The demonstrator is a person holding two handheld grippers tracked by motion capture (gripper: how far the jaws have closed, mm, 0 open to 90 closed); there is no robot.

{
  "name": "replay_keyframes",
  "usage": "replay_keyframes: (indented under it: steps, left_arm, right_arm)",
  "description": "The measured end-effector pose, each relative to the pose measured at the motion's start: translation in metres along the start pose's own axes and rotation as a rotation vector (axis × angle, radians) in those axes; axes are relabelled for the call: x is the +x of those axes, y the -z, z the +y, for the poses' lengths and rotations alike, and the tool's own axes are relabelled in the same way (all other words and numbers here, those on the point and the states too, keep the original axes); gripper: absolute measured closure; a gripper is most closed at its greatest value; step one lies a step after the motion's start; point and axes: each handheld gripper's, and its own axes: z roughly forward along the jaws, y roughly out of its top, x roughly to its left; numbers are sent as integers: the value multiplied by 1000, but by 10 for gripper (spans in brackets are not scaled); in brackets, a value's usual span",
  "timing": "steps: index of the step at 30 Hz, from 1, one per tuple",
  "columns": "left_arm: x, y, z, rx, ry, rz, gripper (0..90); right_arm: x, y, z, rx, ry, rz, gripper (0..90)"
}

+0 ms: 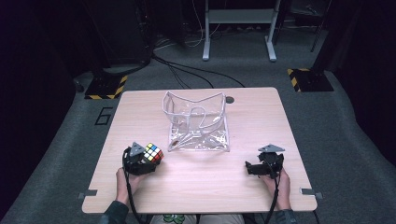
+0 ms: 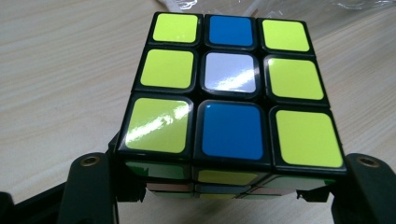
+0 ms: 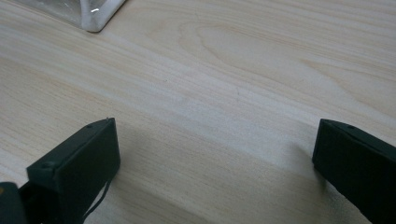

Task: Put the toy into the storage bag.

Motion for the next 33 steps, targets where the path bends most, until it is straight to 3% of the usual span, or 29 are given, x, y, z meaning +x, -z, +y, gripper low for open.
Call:
replay_keyframes:
  steps: [19,33]
  left_arm:
    - [0,5,19,-18,-3,-8,338]
    - [-1,11,42,-34,-40,-11,338]
  right_arm:
    - [0,0,0,-2,3,-1,0]
    - [0,0,0,-3,4,0,0]
